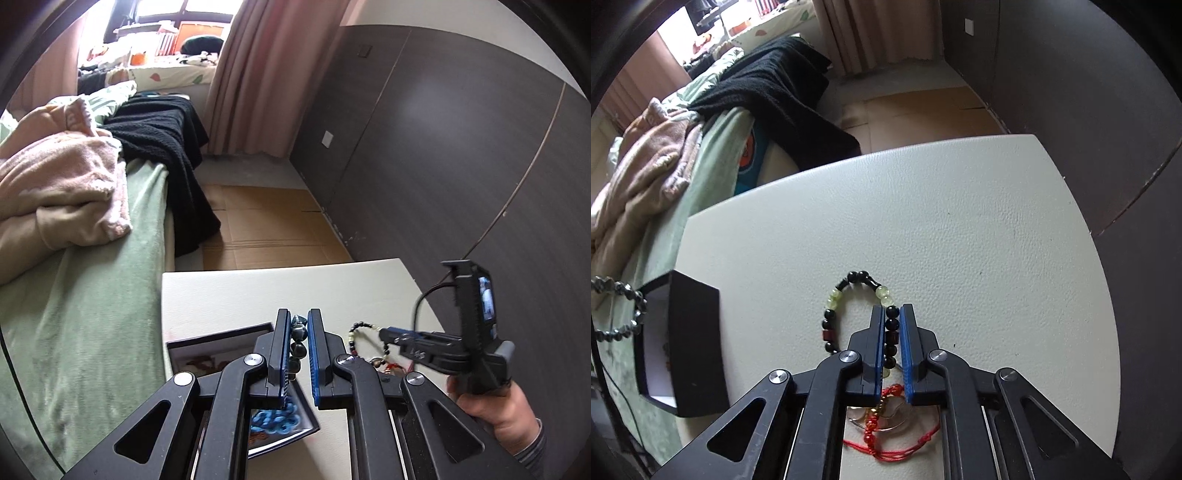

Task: Organize jewelry
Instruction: 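Drop the bracelet into the box with left tool while right grasps black bead bracelet, then carry the black bead bracelet into the black box and open the right tool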

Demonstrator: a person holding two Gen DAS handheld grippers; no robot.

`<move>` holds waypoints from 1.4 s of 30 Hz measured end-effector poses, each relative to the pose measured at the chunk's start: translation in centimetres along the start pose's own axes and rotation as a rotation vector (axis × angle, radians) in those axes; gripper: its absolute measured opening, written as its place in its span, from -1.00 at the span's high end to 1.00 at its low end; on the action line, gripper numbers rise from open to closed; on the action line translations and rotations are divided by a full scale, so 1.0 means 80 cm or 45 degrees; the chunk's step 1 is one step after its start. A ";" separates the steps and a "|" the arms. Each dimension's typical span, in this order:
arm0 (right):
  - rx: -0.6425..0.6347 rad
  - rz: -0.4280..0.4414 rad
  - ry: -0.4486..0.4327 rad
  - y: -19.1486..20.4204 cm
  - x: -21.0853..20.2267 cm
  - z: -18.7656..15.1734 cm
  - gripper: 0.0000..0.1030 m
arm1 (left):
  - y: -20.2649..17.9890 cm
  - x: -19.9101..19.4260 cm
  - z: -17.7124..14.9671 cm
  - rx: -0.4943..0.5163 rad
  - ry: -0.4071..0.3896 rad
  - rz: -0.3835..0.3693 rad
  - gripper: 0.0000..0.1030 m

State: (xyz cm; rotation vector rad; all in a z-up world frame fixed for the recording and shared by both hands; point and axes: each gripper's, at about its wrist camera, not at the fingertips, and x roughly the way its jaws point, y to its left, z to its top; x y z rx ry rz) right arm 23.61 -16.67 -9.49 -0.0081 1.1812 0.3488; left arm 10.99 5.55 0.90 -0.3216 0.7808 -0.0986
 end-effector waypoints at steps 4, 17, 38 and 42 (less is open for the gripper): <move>0.004 0.047 -0.049 0.006 -0.014 0.001 0.81 | 0.012 0.002 0.002 -0.030 0.022 -0.018 0.82; -0.019 0.393 -0.242 0.044 -0.087 -0.006 0.81 | 0.054 0.008 0.005 -0.189 0.022 0.084 -0.24; -0.085 0.626 -0.273 0.097 -0.113 -0.014 -0.27 | 0.067 -0.003 0.008 -0.244 -0.020 0.118 -0.24; -0.052 0.554 -0.280 0.066 -0.121 -0.015 -0.27 | 0.050 0.002 0.009 -0.208 -0.006 0.096 -0.24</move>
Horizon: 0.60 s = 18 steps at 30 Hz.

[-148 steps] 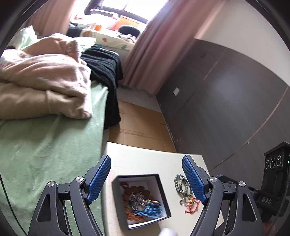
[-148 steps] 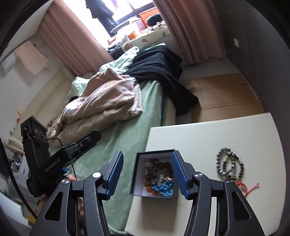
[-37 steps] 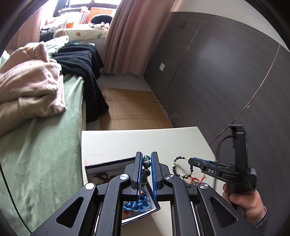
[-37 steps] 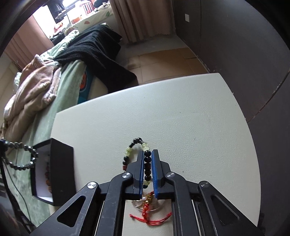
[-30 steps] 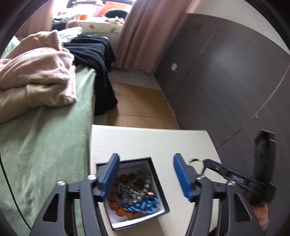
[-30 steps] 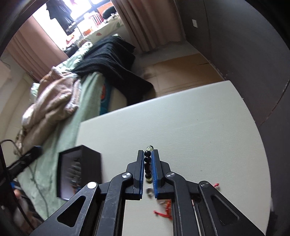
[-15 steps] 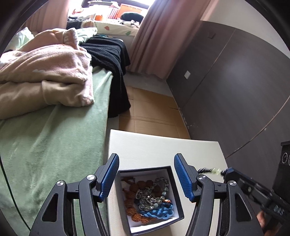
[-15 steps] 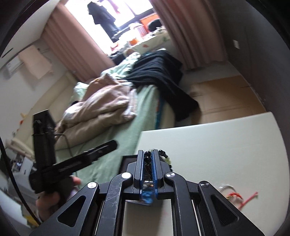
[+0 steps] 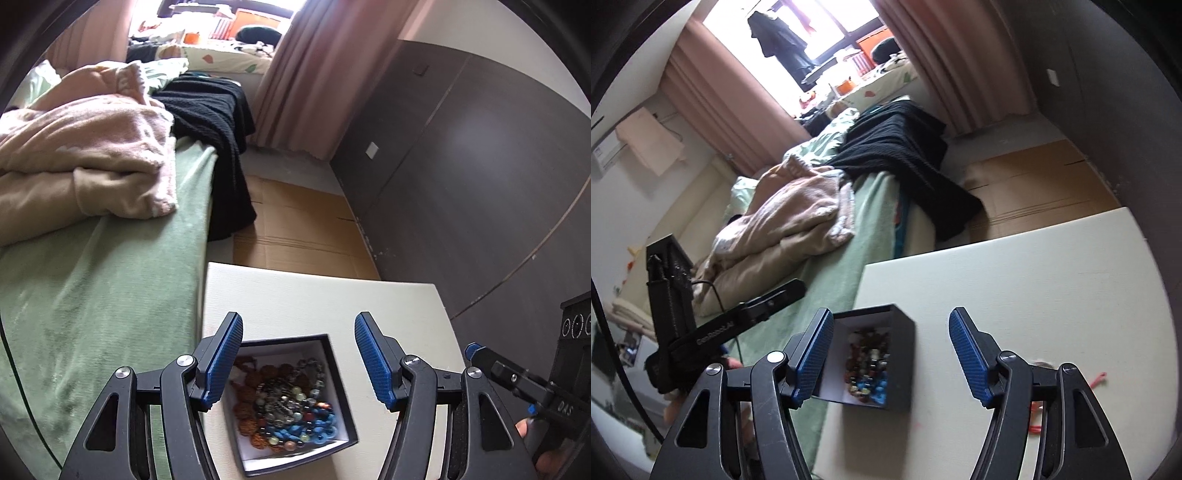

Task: Organize jewelry
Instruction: 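Carry the black bead bracelet into the black box and open the right tool, then lower the left tool onto the red-string charm and close it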

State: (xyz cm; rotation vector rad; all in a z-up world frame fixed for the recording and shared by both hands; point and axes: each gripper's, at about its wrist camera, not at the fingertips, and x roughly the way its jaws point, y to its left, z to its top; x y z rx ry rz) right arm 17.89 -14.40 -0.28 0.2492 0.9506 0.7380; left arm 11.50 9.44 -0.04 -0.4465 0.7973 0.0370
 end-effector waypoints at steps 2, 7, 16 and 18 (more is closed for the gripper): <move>0.033 -0.027 0.003 -0.015 -0.011 -0.001 -0.28 | -0.009 -0.001 -0.001 0.019 -0.002 -0.007 -0.24; 0.078 -0.045 0.000 -0.041 -0.038 -0.003 -0.29 | -0.035 0.003 -0.007 0.065 0.002 -0.036 -0.24; 0.137 -0.127 0.022 -0.084 -0.062 -0.008 -0.40 | -0.096 0.026 -0.028 0.215 0.058 -0.079 -0.24; 0.155 -0.139 0.033 -0.094 -0.064 -0.010 -0.40 | -0.106 0.032 -0.033 0.244 0.079 -0.087 -0.24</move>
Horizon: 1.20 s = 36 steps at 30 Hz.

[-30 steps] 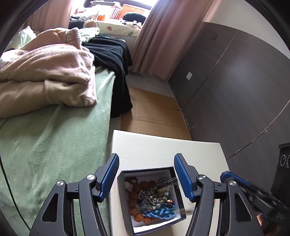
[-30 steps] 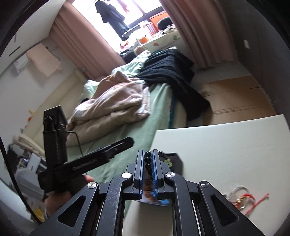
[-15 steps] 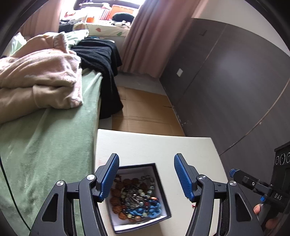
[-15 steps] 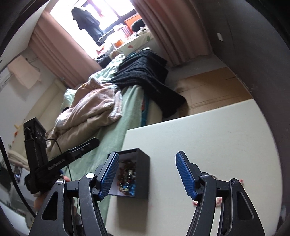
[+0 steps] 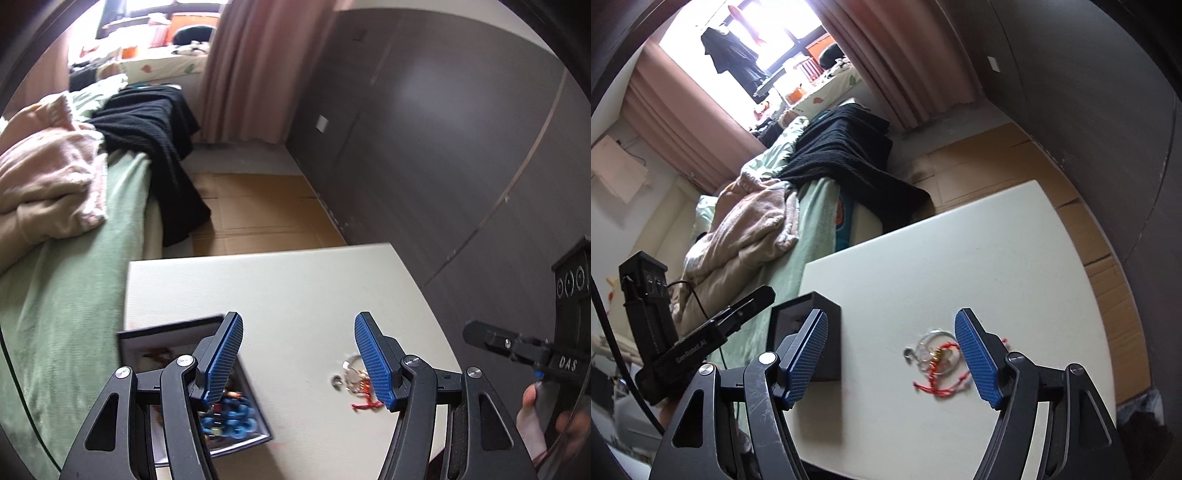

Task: Organize jewelry
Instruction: 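Lower the left tool onto the red-string charm and close it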

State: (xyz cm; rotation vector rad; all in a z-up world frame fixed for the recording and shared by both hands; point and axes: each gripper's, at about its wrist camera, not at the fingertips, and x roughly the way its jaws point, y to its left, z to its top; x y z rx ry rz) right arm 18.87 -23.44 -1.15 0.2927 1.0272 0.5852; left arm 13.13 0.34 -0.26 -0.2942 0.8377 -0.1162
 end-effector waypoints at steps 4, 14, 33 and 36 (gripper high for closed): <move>0.047 -0.035 0.016 -0.023 -0.003 0.000 -0.39 | -0.027 0.015 -0.008 0.062 0.036 -0.023 -0.24; 0.140 -0.077 0.033 -0.067 -0.016 -0.001 -0.40 | -0.081 0.052 -0.025 0.182 0.136 -0.071 0.15; 0.207 -0.118 0.058 -0.108 -0.027 0.000 -0.40 | -0.123 0.139 -0.095 0.355 0.473 0.049 0.43; 0.199 -0.120 0.061 -0.109 -0.027 0.000 -0.40 | -0.125 0.145 -0.101 0.370 0.464 0.072 0.46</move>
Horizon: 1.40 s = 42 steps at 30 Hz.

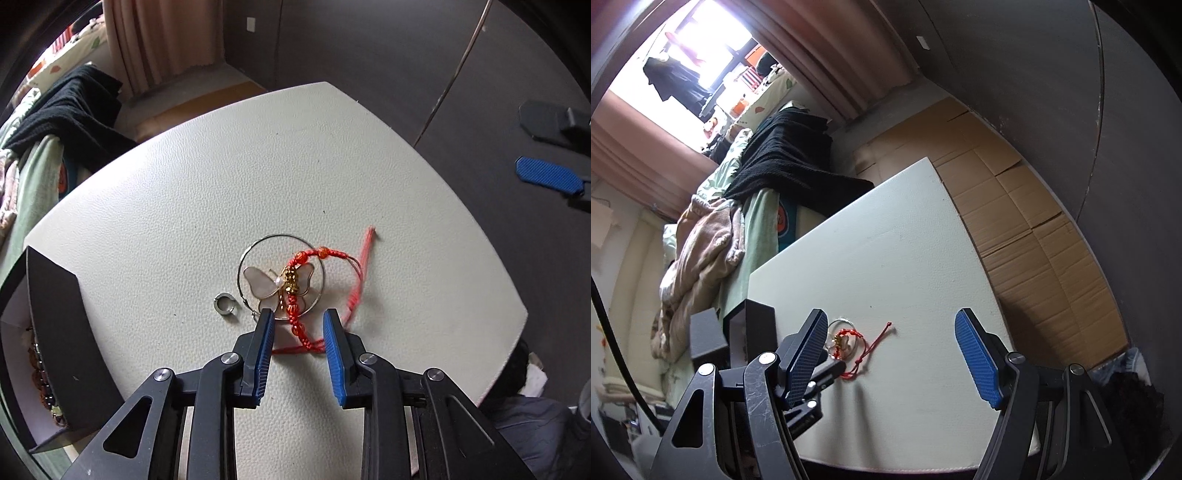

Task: Organize jewelry
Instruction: 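Lower the left tool onto the red-string charm and close it, then lift the red-string charm with left tool while right grasps butterfly pendant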

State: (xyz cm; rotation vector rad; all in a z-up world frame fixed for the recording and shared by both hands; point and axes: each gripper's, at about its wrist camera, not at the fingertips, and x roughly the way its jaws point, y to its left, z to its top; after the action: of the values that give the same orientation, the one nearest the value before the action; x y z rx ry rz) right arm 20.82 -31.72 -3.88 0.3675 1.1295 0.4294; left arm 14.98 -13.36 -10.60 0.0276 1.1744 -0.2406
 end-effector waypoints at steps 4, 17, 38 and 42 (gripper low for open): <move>-0.014 -0.007 0.008 0.004 0.003 -0.002 -0.39 | 0.005 0.003 0.001 -0.025 -0.002 0.002 0.86; -0.050 -0.033 0.047 0.024 0.025 -0.003 -0.39 | 0.037 -0.065 0.015 -0.098 -0.204 -0.168 0.86; -0.216 -0.044 0.228 0.089 0.113 -0.018 -0.39 | 0.132 -0.142 0.000 -0.313 -0.391 -0.154 0.86; -0.275 -0.054 0.256 0.100 0.127 -0.024 -0.26 | 0.146 -0.150 -0.003 -0.339 -0.413 -0.145 0.86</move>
State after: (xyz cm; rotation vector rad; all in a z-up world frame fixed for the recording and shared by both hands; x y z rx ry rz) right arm 21.59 -19.60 -8.65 0.1119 1.2701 0.5545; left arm 12.73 0.14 -0.89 -0.3027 0.8772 -0.1793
